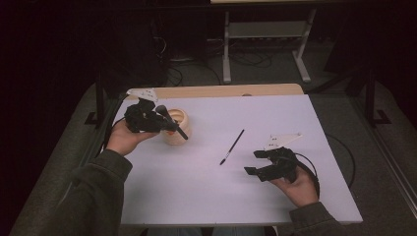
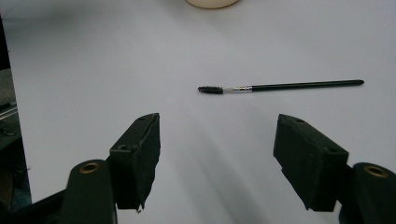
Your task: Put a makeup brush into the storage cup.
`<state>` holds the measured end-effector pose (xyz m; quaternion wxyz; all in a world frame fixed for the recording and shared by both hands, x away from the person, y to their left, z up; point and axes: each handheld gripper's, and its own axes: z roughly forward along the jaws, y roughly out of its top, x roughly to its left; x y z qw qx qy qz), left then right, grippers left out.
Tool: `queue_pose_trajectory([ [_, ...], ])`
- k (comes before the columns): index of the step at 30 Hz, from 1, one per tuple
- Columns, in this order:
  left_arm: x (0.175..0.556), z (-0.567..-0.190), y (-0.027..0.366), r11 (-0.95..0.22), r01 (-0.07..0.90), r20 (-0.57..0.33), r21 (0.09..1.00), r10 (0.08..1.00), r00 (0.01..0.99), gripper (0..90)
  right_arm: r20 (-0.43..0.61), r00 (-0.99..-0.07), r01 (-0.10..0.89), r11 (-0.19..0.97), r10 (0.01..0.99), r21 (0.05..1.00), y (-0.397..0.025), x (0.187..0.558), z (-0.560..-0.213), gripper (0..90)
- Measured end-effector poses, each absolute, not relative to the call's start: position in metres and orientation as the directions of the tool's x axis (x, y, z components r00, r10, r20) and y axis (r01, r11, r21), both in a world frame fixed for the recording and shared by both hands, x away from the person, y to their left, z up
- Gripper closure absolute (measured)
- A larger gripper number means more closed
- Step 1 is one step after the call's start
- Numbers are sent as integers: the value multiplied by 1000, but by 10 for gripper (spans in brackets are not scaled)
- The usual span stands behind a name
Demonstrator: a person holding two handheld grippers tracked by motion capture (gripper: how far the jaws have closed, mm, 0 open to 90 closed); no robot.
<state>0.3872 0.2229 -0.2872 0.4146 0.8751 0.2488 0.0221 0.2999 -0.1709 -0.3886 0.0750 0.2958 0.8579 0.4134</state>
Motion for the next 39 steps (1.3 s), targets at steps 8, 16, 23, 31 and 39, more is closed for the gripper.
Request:
queue_pose_trajectory([
  [8,398,-275,222,-540,427,-157,726,473,867,785,101,-809,440,484,579,756,-174,301,-388,294],
  [16,405,-268,224,-526,441,-144,727,512,847,785,111,-804,450,475,585,756,-175,303,-388,287],
  [23,414,-267,226,-511,465,-145,723,546,825,785,109,-804,447,473,584,759,-176,303,-388,286],
  [31,426,-270,235,-486,502,-152,715,593,791,785,115,-805,451,475,582,756,-175,303,-389,285],
  [39,439,-277,240,-455,543,-163,706,641,750,785,113,-808,441,466,578,767,-176,303,-387,280],
])
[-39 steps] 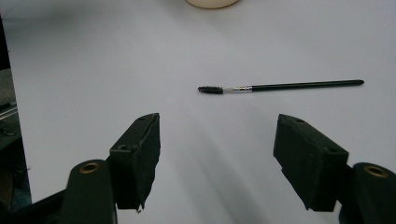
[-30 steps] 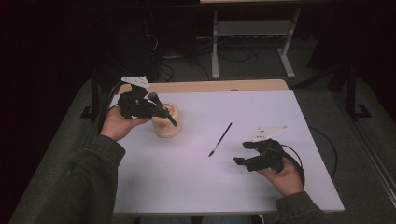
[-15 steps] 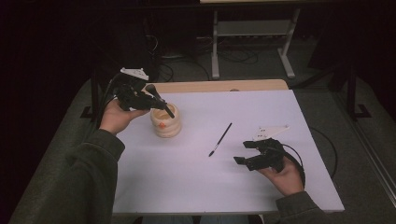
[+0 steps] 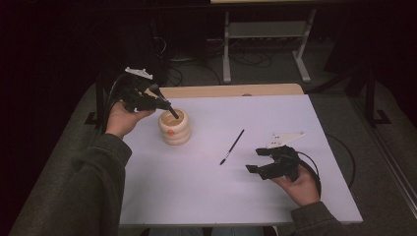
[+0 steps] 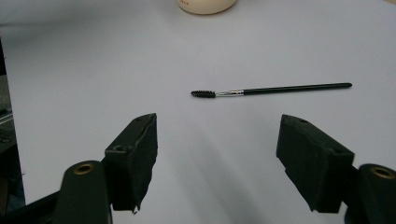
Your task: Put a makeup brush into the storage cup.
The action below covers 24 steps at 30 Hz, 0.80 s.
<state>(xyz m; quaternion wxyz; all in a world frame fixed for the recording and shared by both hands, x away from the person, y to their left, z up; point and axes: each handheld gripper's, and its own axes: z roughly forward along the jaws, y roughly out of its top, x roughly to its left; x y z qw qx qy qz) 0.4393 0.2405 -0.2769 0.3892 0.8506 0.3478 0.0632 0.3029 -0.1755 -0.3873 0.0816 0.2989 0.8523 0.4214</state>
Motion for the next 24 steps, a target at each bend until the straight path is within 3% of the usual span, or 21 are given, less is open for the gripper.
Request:
queue_pose_trajectory([
  [24,456,-301,240,-447,595,-155,668,698,699,784,116,-807,438,455,580,775,-179,302,-386,281],
])
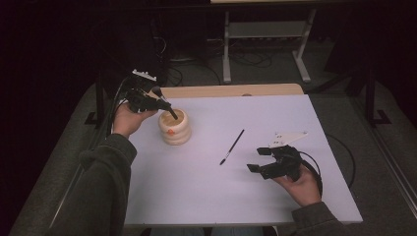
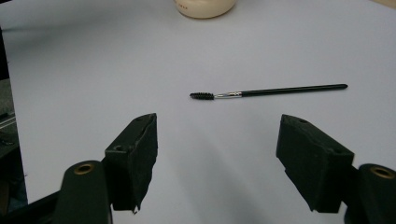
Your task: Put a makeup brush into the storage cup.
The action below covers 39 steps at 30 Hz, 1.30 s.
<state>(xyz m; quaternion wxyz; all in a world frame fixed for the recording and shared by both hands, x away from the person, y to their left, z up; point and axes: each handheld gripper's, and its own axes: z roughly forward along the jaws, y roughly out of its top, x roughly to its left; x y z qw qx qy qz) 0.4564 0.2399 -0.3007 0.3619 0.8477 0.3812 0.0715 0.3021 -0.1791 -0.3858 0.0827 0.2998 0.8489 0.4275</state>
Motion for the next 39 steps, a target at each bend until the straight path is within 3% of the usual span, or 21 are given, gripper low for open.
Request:
queue_pose_trajectory([
  [33,453,-333,247,-477,633,-159,609,709,687,774,114,-807,438,458,579,773,-177,302,-386,280],
  [39,447,-330,253,-459,634,-146,623,727,670,621,118,-804,443,454,582,773,-178,302,-386,277],
])
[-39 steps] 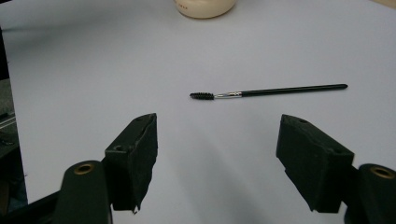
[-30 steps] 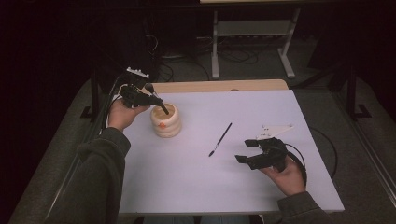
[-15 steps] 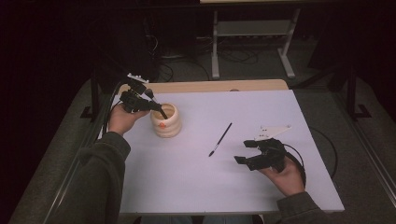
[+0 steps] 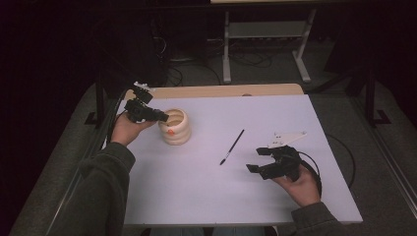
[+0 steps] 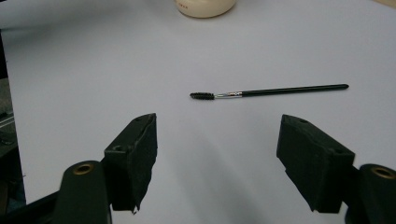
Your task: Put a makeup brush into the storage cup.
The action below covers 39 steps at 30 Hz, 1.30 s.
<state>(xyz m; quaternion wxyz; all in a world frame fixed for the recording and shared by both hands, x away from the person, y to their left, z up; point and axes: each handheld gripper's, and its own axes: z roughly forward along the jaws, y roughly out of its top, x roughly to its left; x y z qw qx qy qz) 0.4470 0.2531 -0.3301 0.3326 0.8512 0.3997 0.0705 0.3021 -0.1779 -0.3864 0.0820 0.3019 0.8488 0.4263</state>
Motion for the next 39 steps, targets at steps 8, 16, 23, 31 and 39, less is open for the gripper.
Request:
queue_pose_trajectory([
  [8,434,-330,266,-455,616,-143,643,719,680,542,118,-805,444,458,582,770,-176,303,-387,276],
  [16,420,-331,273,-437,610,-159,662,713,683,520,118,-803,445,454,585,772,-176,305,-388,275],
  [23,412,-335,280,-443,600,-164,666,698,697,516,125,-795,455,447,593,770,-178,309,-389,272],
  [31,402,-341,287,-447,592,-169,671,685,708,494,126,-783,469,443,609,764,-182,310,-392,262],
  [39,389,-342,285,-450,574,-168,684,669,724,478,106,-780,463,455,617,760,-187,306,-393,256],
])
